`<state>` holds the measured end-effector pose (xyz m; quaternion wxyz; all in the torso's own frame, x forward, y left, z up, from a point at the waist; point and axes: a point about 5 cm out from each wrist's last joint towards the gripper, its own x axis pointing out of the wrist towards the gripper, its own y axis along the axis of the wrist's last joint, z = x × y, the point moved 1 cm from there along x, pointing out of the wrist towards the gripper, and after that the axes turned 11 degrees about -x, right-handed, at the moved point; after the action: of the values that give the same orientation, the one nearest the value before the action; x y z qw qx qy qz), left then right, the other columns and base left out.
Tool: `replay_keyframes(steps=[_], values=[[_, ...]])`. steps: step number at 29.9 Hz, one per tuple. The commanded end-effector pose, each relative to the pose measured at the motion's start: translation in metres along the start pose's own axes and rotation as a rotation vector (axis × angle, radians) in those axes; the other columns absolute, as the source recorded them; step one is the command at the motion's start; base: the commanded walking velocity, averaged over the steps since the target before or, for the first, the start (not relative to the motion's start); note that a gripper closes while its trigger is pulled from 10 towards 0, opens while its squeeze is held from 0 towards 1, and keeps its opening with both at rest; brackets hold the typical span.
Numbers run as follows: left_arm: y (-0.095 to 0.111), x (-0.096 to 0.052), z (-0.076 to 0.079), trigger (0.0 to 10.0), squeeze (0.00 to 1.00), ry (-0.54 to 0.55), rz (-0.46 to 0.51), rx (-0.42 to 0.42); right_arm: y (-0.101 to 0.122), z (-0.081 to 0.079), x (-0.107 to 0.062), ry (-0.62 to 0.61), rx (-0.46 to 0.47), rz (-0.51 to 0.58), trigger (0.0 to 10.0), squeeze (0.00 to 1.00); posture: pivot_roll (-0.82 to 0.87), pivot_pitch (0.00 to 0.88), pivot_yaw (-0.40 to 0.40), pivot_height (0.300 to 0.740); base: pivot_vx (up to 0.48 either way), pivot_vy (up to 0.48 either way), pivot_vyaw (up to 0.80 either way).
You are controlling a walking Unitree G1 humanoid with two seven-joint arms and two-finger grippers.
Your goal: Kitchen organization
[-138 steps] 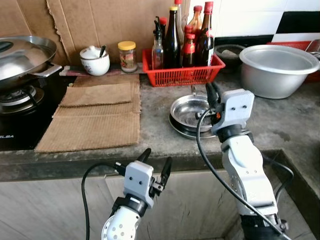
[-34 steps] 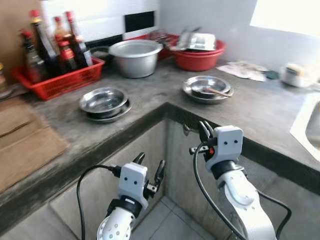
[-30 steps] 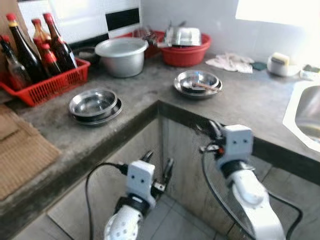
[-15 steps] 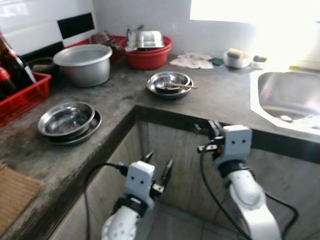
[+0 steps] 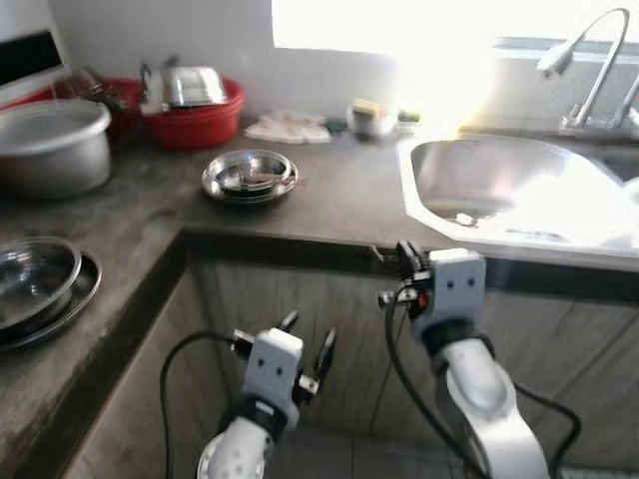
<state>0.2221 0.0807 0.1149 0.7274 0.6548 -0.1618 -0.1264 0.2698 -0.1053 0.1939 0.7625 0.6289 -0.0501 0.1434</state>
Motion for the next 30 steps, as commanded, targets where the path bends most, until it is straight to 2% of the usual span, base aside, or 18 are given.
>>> replay_keyframes(steps=[1,10,26,30], values=[[0.002,0.003,0.007,10.0,0.0,-0.013,0.002,-0.025,0.001,0.009,-0.002,-0.03,-0.025,0.007,10.0,0.0,0.0,0.03,0.012,0.74,0.0,0.0,0.0],[0.002,0.004,0.007,10.0,0.0,-0.015,0.002,0.003,0.006,0.009,0.002,-0.032,-0.033,0.021,10.0,0.0,0.0,0.033,0.01,0.74,0.0,-0.069,0.0],[0.005,0.008,0.005,10.0,0.0,-0.002,0.011,0.018,0.032,0.026,0.021,-0.066,-0.065,0.118,10.0,0.0,0.0,0.034,0.012,0.74,0.316,-0.358,0.0],[0.005,0.008,0.005,10.0,0.0,0.0,0.012,0.017,0.046,0.038,0.031,-0.087,-0.091,0.165,10.0,0.0,0.0,0.034,0.011,0.74,0.384,-0.281,0.0]])
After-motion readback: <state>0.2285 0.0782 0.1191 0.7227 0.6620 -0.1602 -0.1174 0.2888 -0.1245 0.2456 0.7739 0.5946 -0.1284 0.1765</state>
